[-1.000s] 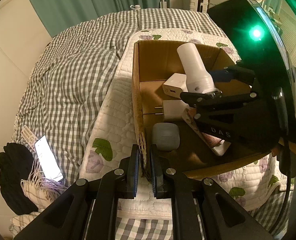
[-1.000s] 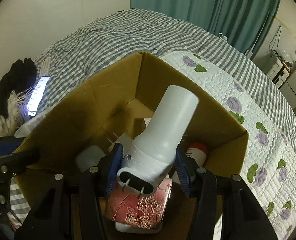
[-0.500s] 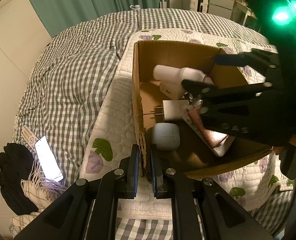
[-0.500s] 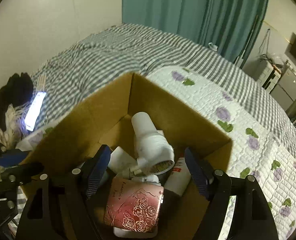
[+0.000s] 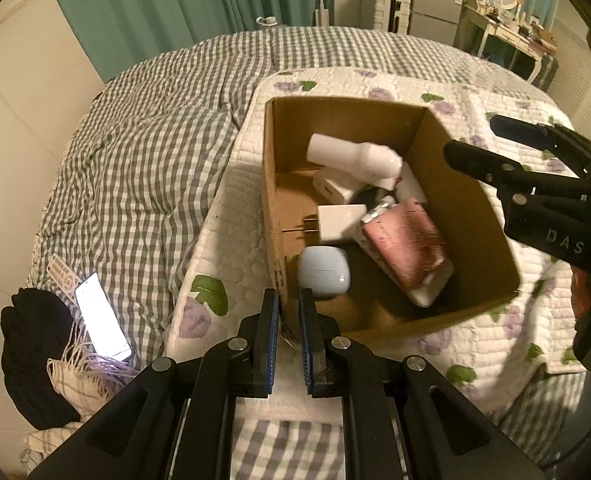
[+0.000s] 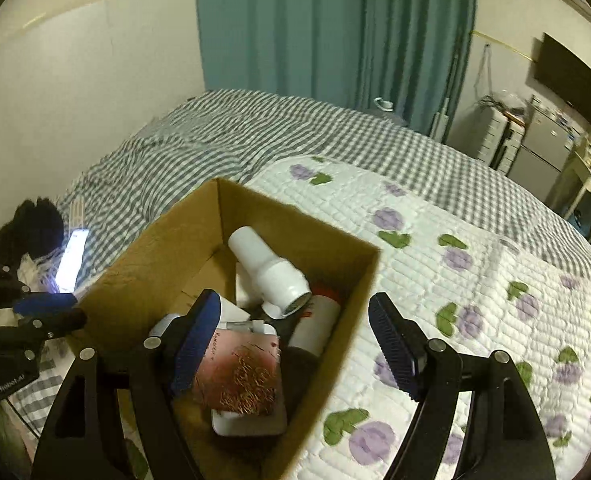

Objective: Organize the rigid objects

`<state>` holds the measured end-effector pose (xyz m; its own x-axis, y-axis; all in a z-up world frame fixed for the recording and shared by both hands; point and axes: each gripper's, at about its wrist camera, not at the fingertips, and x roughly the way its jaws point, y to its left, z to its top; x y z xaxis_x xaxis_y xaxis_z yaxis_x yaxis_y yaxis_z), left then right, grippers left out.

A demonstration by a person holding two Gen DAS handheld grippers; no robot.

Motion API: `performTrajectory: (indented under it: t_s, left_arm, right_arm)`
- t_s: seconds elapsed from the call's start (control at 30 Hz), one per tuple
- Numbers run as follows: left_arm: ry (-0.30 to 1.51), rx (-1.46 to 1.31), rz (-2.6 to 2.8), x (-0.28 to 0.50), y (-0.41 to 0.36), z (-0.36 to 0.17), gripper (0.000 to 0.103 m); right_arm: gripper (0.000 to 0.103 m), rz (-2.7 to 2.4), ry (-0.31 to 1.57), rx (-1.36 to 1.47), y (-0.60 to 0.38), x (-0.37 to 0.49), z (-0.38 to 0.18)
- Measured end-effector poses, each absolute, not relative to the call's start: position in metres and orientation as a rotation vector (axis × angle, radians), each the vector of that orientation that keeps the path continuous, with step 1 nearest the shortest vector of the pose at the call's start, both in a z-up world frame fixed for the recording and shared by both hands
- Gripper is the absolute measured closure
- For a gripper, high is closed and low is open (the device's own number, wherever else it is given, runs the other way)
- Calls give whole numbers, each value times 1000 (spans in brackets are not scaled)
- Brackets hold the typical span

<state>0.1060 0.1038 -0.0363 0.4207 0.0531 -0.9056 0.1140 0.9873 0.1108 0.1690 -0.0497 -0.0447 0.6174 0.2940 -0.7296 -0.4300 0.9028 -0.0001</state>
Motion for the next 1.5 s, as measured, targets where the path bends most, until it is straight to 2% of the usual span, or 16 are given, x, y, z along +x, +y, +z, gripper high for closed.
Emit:
performTrajectory:
  t_s: [0.27,0.47,0.5,0.53,0.6,0.7,0.8,0.97,1.2,1.5]
  left_arm:
    - [966,152,-93,81,82,28,93]
    - [738,163,-150,50,57,69,91]
    - [706,168,-153,45,54,72,85]
    - [668,172,-157,40,51,74,70]
    - [604,169,-158,30,49,76,48]
    - [511,157,-145,15,52,75,47]
    - [448,145,-94,5,56,69,36]
    - [375,107,31,-3,64,51,27]
    - [336,127,53,-15,60,35,17]
    - [355,132,42,-19,54,29,15]
  right_arm:
    - [27,313,672,-123,-93,128,13]
    - [24,217,544,-90,-123,77,53]
    - [23,207,530,-87,-127,70,57]
    - [22,194,511,-87,-130,59,61]
    - [22,179,486,-91,-133,46,64]
    - [19,146,456,-84,-139,24,65]
    - [12,137,434,-67,-145,5,57]
    - [1,135,418,-8,-155,-13,34]
    - [0,121,373,1,-156,-23,26]
    - [0,93,325,-2,-155,-26,32]
